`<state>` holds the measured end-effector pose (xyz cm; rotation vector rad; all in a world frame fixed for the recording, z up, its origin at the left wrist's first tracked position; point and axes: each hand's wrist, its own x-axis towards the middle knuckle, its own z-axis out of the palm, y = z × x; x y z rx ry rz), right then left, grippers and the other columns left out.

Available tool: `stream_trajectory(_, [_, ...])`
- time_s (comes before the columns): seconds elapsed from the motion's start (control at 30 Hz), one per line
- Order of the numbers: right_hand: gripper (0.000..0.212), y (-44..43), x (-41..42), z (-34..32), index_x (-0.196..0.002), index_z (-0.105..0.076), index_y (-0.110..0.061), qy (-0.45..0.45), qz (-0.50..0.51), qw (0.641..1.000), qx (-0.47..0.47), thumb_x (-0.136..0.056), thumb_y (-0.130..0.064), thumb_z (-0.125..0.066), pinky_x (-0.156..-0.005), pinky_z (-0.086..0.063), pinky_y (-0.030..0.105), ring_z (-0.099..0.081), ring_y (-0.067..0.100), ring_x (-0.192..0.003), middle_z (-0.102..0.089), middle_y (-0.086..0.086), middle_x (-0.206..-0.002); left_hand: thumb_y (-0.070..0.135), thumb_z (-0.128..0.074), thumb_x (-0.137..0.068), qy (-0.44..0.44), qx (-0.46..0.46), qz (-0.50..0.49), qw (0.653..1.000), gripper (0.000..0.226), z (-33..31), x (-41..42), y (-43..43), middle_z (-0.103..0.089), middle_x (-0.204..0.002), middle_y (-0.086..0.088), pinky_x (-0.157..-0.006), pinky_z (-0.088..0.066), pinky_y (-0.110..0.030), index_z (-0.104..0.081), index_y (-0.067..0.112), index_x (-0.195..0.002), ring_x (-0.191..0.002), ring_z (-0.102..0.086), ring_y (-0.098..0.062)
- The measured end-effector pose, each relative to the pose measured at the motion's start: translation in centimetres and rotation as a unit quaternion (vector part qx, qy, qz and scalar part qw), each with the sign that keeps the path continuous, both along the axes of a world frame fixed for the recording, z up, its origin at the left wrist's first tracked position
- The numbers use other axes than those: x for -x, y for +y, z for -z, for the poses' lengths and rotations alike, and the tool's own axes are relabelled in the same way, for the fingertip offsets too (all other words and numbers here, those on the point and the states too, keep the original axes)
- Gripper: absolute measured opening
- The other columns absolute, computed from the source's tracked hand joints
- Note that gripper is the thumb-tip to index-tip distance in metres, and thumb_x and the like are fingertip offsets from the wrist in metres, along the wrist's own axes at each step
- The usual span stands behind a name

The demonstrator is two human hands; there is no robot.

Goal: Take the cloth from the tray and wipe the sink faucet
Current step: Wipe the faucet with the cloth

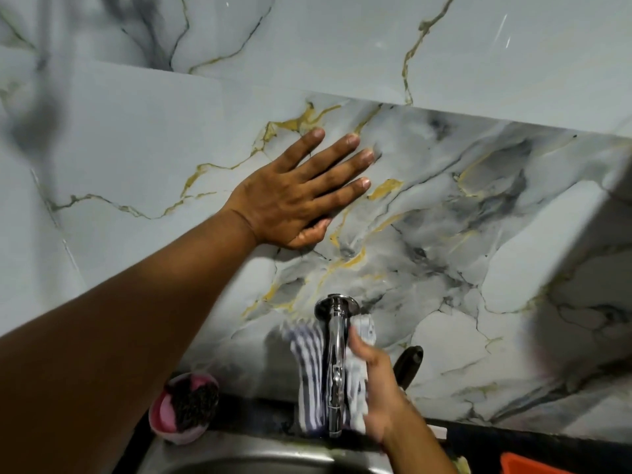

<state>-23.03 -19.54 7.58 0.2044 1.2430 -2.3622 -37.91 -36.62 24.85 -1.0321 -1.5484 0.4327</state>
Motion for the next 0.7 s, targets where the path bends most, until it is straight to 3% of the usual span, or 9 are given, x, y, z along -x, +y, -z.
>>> stream_trajectory(0.07, [0.062,-0.3,0.8,-0.2,-0.123,-0.06,-0.003,-0.019,0.024,0.999,0.021,-0.083,-0.051,-0.053,-0.084,-0.059,0.041,-0.071,0.033,-0.092,-0.074,0.02,-0.103,0.038,-0.04,-0.091,0.001,-0.002,0.003,1.0,0.069,0.0,0.0,-0.1,-0.038,-0.16,-0.017,-0.121,-0.021,-0.057,-0.037,0.012,-0.154,-0.15,-0.033,-0.039])
stream_trajectory(0.17, [0.057,-0.4,0.2,0.6,-0.128,-0.057,-0.002,-0.046,0.0,0.998,0.035,-0.092,-0.046,-0.048,-0.097,-0.053,0.045,-0.064,0.037,-0.112,-0.067,0.025,-0.121,0.038,-0.038,-0.091,-0.007,0.004,0.003,1.0,0.07,0.1,0.0,0.0,-0.036,-0.162,-0.017,-0.123,-0.018,-0.057,-0.034,0.012,-0.156,-0.151,-0.029,-0.038])
stream_trajectory(0.27, [0.042,1.5,-1.6,3.5,-0.139,-0.031,0.015,-0.119,0.007,0.992,-0.039,-0.102,-0.006,-0.033,-0.104,-0.04,0.016,-0.031,0.041,-0.141,-0.03,0.036,-0.148,0.037,-0.039,-0.091,-0.025,0.015,0.005,1.0,0.069,0.3,0.0,-0.2,-0.034,-0.163,-0.016,-0.123,-0.018,-0.057,-0.034,0.013,-0.156,-0.152,-0.029,-0.038])
stream_trajectory(0.3, [0.042,2.0,-2.4,4.2,-0.136,-0.034,0.018,-0.106,-0.018,0.992,-0.071,-0.1,-0.002,-0.039,-0.103,-0.042,0.015,-0.03,0.042,-0.141,-0.033,0.035,-0.147,0.037,-0.04,-0.091,-0.036,0.016,0.007,0.999,0.069,0.3,-0.3,-0.2,-0.032,-0.163,-0.016,-0.123,-0.019,-0.058,-0.035,0.013,-0.155,-0.151,-0.03,-0.039])
stream_trajectory(0.37, [0.049,3.2,-3.9,3.8,-0.121,-0.06,0.008,-0.038,-0.045,0.992,-0.111,-0.079,-0.013,-0.074,-0.095,-0.054,0.037,-0.057,0.041,-0.121,-0.061,0.028,-0.125,0.034,-0.042,-0.09,-0.071,-0.003,0.006,0.997,0.068,0.4,-1.3,0.2,-0.029,-0.162,-0.017,-0.122,-0.02,-0.059,-0.038,0.011,-0.154,-0.15,-0.031,-0.039])
stream_trajectory(0.47, [0.072,5.7,-5.2,2.4,-0.095,-0.077,-0.002,0.005,-0.016,0.99,-0.14,-0.028,-0.023,-0.096,-0.062,-0.061,0.024,-0.077,0.021,-0.073,-0.077,0.014,-0.094,0.031,-0.049,-0.082,-0.197,-0.081,-0.049,0.976,0.07,1.7,-5.1,2.2,-0.036,-0.16,-0.022,-0.119,-0.032,-0.062,-0.048,0.005,-0.147,-0.15,-0.031,-0.042])
stream_trajectory(0.53, [0.061,7.0,-6.3,-0.2,-0.095,-0.078,-0.006,0.007,-0.004,0.993,-0.117,-0.04,-0.03,-0.09,-0.061,-0.061,0.024,-0.077,0.018,-0.081,-0.08,0.01,-0.093,0.033,-0.05,-0.079,-0.316,-0.135,-0.069,0.937,0.059,3.6,-9.3,4.2,-0.054,-0.147,-0.019,-0.104,-0.049,-0.051,-0.059,0.01,-0.133,-0.134,-0.053,-0.039])
stream_trajectory(0.6, [0.047,8.5,-8.6,-2.1,-0.11,-0.072,-0.004,0.021,0.049,0.994,-0.1,-0.067,-0.023,-0.073,-0.072,-0.063,0.032,-0.071,0.029,-0.103,-0.074,0.017,-0.111,0.037,-0.046,-0.085,-0.452,-0.197,-0.071,0.867,0.035,6.2,-14.4,6.3,-0.065,-0.116,-0.001,-0.077,-0.051,-0.031,-0.064,0.022,-0.111,-0.096,-0.064,-0.019])
stream_trajectory(0.7, [0.046,10.8,-13.1,-2.3,-0.118,-0.066,-0.003,0.027,0.076,0.996,-0.032,-0.076,-0.019,-0.068,-0.08,-0.061,0.036,-0.065,0.035,-0.113,-0.068,0.021,-0.121,0.054,-0.041,-0.094,-0.653,-0.283,-0.135,0.69,0.035,10.1,-21.5,8.7,-0.066,-0.1,0.007,-0.07,-0.046,-0.03,-0.061,0.026,-0.089,-0.078,-0.059,-0.012])
